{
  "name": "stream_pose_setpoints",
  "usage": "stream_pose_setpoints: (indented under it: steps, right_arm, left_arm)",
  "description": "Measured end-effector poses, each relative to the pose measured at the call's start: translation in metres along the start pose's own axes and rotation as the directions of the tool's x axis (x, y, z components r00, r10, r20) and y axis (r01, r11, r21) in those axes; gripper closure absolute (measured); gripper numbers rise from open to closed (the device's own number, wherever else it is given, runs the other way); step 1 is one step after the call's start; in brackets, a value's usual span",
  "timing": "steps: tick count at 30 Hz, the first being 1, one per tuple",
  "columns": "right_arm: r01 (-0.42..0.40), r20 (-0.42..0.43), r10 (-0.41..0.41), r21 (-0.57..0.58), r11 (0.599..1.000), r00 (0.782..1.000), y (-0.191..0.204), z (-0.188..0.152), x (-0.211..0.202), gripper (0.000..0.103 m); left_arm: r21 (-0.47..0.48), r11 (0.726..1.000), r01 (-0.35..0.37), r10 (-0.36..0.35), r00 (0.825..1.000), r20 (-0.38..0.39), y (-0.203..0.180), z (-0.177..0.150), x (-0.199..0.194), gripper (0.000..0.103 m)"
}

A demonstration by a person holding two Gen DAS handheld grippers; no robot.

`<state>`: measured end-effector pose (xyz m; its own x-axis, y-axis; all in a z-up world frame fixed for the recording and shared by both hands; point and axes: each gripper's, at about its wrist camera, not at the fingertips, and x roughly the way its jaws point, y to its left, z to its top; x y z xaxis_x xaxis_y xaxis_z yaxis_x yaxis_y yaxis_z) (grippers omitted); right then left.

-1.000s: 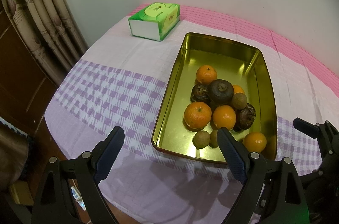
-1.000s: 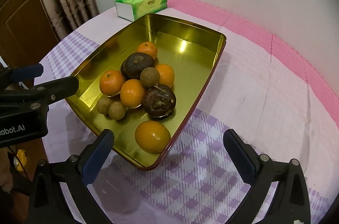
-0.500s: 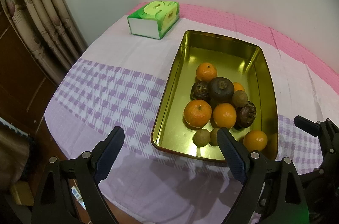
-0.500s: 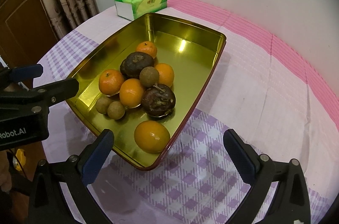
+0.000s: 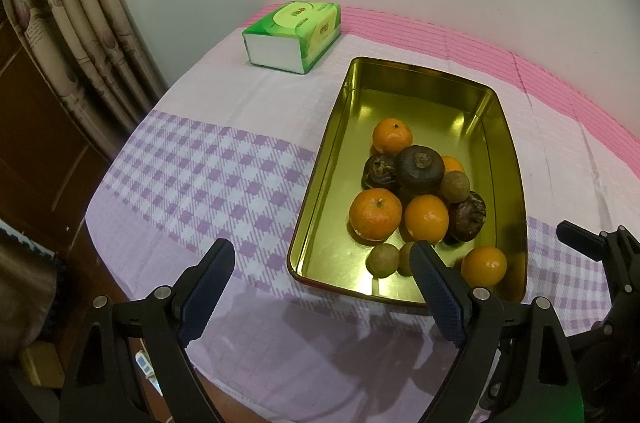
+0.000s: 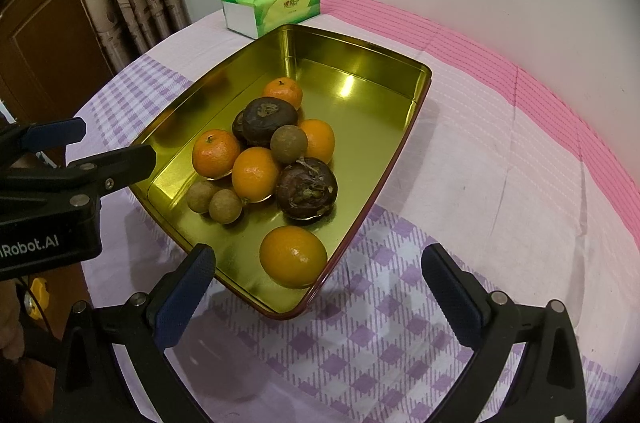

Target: Organize fruits

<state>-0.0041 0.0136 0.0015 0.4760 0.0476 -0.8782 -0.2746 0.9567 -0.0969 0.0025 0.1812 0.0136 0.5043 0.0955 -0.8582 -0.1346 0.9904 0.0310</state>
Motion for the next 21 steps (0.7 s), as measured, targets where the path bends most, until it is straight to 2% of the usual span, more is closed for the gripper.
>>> stream_pose_setpoints:
  steps: [21]
  right_arm:
    - [-0.002, 0.002, 0.002, 0.0, 1.0, 1.0, 0.0003, -0.0007, -0.0007, 0.001]
  left_arm:
    - [-0.001, 1.0, -0.006, 0.006, 1.0, -0.006, -0.0005, 0.0013, 0.0003, 0.014]
